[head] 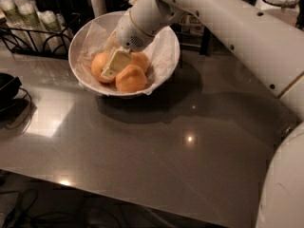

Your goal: Pick orange from white bowl

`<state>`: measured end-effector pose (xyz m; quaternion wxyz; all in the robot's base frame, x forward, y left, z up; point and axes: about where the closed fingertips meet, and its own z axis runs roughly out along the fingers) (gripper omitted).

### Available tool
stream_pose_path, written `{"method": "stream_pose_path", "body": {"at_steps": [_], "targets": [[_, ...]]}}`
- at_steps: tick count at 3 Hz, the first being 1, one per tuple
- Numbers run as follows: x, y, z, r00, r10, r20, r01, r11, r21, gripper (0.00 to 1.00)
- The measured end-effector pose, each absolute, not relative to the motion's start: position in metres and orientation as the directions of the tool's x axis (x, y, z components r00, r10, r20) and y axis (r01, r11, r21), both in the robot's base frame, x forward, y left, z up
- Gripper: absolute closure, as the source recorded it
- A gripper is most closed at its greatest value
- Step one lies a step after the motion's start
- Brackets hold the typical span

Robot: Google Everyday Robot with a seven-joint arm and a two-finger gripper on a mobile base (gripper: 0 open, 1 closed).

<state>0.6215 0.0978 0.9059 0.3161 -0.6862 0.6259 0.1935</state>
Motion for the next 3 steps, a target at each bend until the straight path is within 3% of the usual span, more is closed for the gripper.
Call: {"method": "stream_pose_path", "body": {"at_steps": [2,3], "targets": [[0.6271,0.1034,0.8991,0.142,-0.742,-0.655,-0.982,-0.024,-0.185,0.46],[0.6269,0.1036,0.8992,0.142,-0.742,-0.655,-0.982,-0.024,-0.185,0.27]]}}
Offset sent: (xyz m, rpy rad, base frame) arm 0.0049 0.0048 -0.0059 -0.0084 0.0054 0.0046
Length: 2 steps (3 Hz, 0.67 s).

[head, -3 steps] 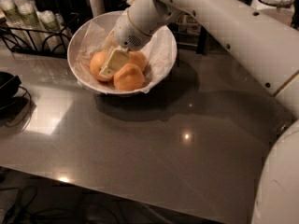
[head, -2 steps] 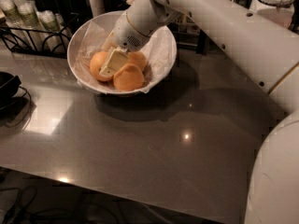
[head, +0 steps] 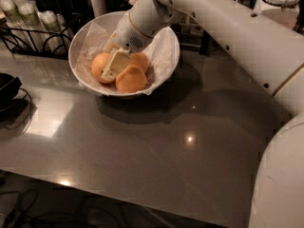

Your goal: Pick orange from white bowl

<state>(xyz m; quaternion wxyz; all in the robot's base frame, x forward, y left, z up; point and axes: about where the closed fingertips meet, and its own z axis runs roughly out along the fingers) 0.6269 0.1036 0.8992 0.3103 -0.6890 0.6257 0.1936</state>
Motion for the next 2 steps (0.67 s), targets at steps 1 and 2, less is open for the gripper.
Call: {"method": "stream_pose_path", "body": {"at_steps": [1,2], "targets": [[0.626,0.104,0.899,0.143,-0.742,-0.655,-0.982,-0.026,-0.186,0.06],[0.63,0.116,0.899,0.163,-0.73,-0.663,-0.981,-0.048,-0.189,0.01]]}}
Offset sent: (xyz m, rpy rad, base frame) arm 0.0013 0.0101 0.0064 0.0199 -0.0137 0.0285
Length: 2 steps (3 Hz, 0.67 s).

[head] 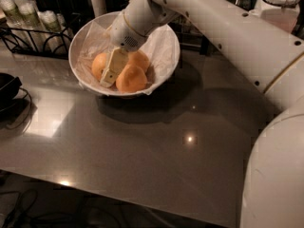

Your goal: Pick orange from white bowl

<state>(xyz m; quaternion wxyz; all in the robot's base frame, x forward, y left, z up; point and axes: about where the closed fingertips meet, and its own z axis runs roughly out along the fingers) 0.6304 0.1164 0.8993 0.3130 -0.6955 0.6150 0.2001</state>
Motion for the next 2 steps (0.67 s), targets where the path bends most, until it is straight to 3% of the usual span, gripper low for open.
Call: {"method": "stream_pose_path", "body": {"at_steps": [2], "targets": [[0.6304,0.1164,0.8993,0.163,-0.73,-0.663,-0.981,-0.048,-0.189,0.12]]}}
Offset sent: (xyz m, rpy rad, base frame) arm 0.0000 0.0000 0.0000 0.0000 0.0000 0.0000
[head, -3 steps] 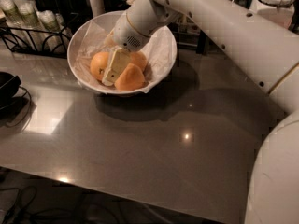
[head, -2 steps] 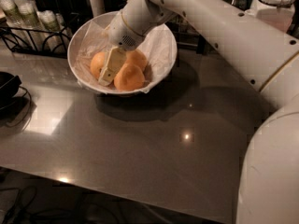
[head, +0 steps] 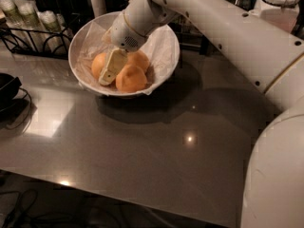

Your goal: Pick orange from white bowl

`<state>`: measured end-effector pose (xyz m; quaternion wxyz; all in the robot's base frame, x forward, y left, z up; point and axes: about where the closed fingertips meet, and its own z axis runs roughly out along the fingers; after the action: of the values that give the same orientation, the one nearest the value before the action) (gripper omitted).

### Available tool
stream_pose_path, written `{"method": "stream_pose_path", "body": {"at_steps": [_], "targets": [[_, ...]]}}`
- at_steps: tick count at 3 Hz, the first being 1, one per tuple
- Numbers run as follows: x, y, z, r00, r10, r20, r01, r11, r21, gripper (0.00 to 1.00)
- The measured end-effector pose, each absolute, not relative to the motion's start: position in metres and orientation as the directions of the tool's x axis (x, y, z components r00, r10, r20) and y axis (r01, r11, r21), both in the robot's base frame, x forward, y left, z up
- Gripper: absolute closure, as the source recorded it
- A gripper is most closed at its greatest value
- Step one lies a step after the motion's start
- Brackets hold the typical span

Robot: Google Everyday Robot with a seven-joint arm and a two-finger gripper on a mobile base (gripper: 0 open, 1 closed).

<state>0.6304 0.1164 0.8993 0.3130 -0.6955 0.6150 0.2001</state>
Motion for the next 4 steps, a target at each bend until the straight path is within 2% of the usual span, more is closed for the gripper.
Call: {"method": "stream_pose_path", "body": {"at_steps": [1,2,4], "targets": [[0.63,0.117,0.899,0.163,-0.73,-0.663,-0.981,-0.048,-0.189,0.23],[0.63,0.117,0.898,0.163,-0.73,-0.663,-0.981,-0.049,-0.187,0.2],[0.636,0.118,0.882,0.138,-0.739,-0.66,-0.987,-0.048,-0.152,0.25]]}}
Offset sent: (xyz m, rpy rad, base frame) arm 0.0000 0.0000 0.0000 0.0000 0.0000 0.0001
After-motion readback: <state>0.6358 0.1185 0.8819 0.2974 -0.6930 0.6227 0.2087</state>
